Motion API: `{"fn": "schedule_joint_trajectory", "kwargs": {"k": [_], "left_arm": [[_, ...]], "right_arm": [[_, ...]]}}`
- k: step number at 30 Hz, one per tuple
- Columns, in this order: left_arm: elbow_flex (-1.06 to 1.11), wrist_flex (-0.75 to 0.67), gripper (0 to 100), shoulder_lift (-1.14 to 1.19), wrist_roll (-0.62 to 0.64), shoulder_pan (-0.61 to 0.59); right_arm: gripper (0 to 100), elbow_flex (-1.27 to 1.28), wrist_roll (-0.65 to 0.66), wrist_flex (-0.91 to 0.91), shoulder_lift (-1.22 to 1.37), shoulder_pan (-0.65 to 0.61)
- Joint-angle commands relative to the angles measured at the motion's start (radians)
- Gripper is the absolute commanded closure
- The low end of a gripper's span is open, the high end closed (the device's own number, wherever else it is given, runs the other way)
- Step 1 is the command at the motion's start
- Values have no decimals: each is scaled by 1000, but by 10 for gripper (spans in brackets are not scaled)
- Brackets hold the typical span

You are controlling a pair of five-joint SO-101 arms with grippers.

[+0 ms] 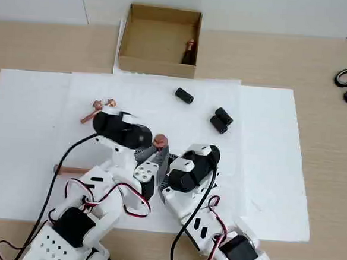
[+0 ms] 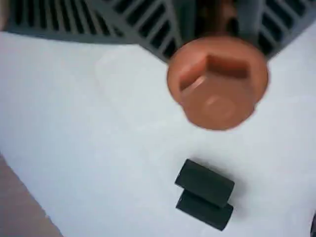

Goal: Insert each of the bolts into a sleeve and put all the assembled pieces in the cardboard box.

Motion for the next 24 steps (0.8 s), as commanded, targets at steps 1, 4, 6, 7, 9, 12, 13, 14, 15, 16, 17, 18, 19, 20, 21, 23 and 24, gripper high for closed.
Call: {"fn": "schedule_joint_trajectory", "kwargs": {"k": [1,4,6,7,9,12,13,14,15,16,17,18,19,20,21,23,24], "left_arm": [[-10,11,994,-8,-2,6],[-10,12,994,-8,-2,14],[-10,12,993,-8,-2,12],[-10,11,992,-8,-2,12],[-12,11,979,-8,-2,9],[-22,35,885,-9,-2,8],[-47,71,854,-9,0,8],[-76,114,829,-9,2,8],[-107,153,810,-9,2,8],[-136,190,799,-9,2,8],[-163,222,795,-8,2,6],[-189,249,795,-8,2,-2],[-213,270,794,-8,2,-18],[-236,292,794,-8,0,-32],[-257,315,794,-8,0,-48],[-305,370,794,-8,-2,-71],[-331,397,794,-8,-3,-87]], "right_arm": [[995,-14,-12,-25,-18,13],[995,-12,-12,-25,-18,13],[995,-12,-12,-25,-18,13],[995,-11,-12,-25,-18,13],[995,-11,-12,-25,-18,13],[995,-11,-12,-25,-18,13],[995,-11,-12,-25,-18,13],[995,-11,-12,-25,-18,13],[995,-9,-12,-25,-18,13],[995,-9,-12,-25,-18,13],[995,-9,-11,-25,-18,13],[995,-9,-11,-25,-18,13],[995,-9,-11,-25,-18,13],[995,-9,-11,-25,-18,13],[995,-9,-11,-25,-18,13],[995,-9,-11,-22,-18,13],[995,-9,-11,-21,-18,13]]}}
